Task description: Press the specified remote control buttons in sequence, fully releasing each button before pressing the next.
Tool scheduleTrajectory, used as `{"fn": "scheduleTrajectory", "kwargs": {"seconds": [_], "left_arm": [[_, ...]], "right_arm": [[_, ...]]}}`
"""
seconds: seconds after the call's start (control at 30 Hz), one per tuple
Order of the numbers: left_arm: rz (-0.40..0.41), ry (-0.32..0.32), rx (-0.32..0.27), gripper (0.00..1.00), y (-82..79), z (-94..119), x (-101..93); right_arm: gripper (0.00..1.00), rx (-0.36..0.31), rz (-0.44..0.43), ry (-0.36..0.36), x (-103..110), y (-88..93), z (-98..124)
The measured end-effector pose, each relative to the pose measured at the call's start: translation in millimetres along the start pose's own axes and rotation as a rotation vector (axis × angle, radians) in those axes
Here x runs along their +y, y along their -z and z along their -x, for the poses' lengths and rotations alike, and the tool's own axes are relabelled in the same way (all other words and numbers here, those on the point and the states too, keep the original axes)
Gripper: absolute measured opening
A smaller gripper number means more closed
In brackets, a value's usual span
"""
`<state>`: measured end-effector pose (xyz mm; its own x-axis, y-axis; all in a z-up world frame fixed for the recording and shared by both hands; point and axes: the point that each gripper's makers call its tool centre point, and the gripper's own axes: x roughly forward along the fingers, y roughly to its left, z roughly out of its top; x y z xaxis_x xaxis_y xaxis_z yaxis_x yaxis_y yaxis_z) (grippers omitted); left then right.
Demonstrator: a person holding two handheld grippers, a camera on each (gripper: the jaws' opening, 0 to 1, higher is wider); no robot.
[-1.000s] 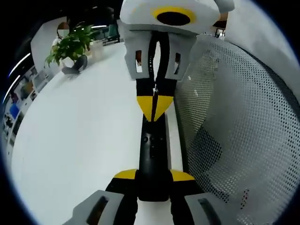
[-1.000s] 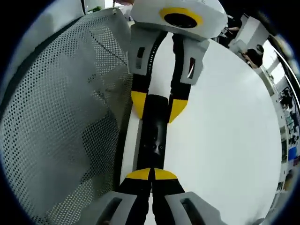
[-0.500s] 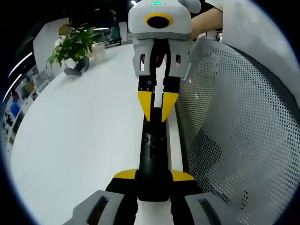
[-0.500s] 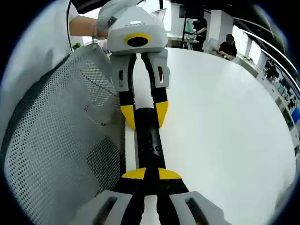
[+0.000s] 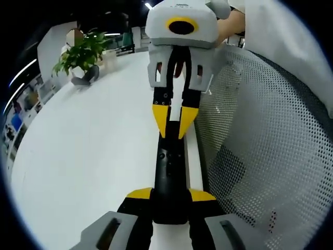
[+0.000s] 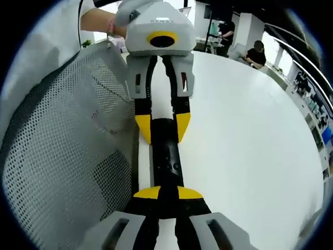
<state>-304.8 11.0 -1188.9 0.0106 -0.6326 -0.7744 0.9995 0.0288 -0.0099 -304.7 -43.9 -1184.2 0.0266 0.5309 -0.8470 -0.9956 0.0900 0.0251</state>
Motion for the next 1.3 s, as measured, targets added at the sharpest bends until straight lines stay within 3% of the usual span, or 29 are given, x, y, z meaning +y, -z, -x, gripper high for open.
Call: {"fn": "scheduleTrajectory", "kwargs": {"seconds": [0.2, 0.33, 0.4, 0.43, 0.5, 0.67, 0.8, 0.9, 0.97, 1.03, 1.07, 1.1, 1.3], "left_arm": [[0.004, -0.001, -0.009, 0.24, 0.2, 0.0, -0.1], [0.002, 0.003, -0.015, 0.24, 0.3, 0.3, -0.1], [0.004, 0.003, -0.021, 0.24, 0.4, 0.4, -0.3], [0.01, -0.001, -0.021, 0.24, 0.2, 0.4, -0.2], [0.007, -0.005, -0.017, 0.24, -0.2, 0.2, -0.4], [0.011, -0.007, -0.016, 0.24, -0.2, 0.8, -0.1], [0.018, -0.012, -0.026, 0.24, -0.2, 1.1, 0.1], [0.017, -0.012, -0.027, 0.24, -0.4, 1.2, 0.2], [0.016, -0.012, -0.026, 0.24, -0.4, 1.1, 0.2], [0.017, -0.011, -0.03, 0.24, -0.4, 1.0, 0.3], [0.018, -0.012, -0.032, 0.24, -0.4, 1.0, 0.3], [0.021, -0.013, -0.035, 0.24, -0.5, 1.0, 0.3], [0.024, -0.015, -0.035, 0.24, -0.5, 0.9, 0.4]], "right_arm": [[0.06, -0.005, 0.055, 0.011, 1.1, -2.9, 0.4], [0.07, 0.07, 0.155, 0.011, 1.8, -3.7, 0.3], [0.07, 0.064, 0.134, 0.007, 1.8, -6.0, -0.3], [0.06, 0.041, 0.058, 0.0, 1.0, -5.7, 0.6], [0.06, -0.021, 0.03, -0.012, -0.1, -6.7, 2.0], [0.07, -0.055, 0.101, -0.003, 1.6, -7.1, 1.9], [0.07, -0.077, 0.069, -0.019, -2.7, -7.5, 1.5], [0.07, -0.036, 0.104, -0.035, -0.9, -7.3, -0.4], [0.06, 0.027, 0.116, -0.048, -0.4, -6.7, -1.2], [0.06, 0.08, 0.071, -0.053, -0.6, -6.9, -2.2], [0.06, 0.09, 0.037, -0.05, -1.4, -7.3, -2.7], [0.06, 0.101, -0.069, -0.03, -2.8, -7.7, -3.5], [0.06, 0.088, -0.034, 0.004, -1.7, -7.6, -4.3]]}}
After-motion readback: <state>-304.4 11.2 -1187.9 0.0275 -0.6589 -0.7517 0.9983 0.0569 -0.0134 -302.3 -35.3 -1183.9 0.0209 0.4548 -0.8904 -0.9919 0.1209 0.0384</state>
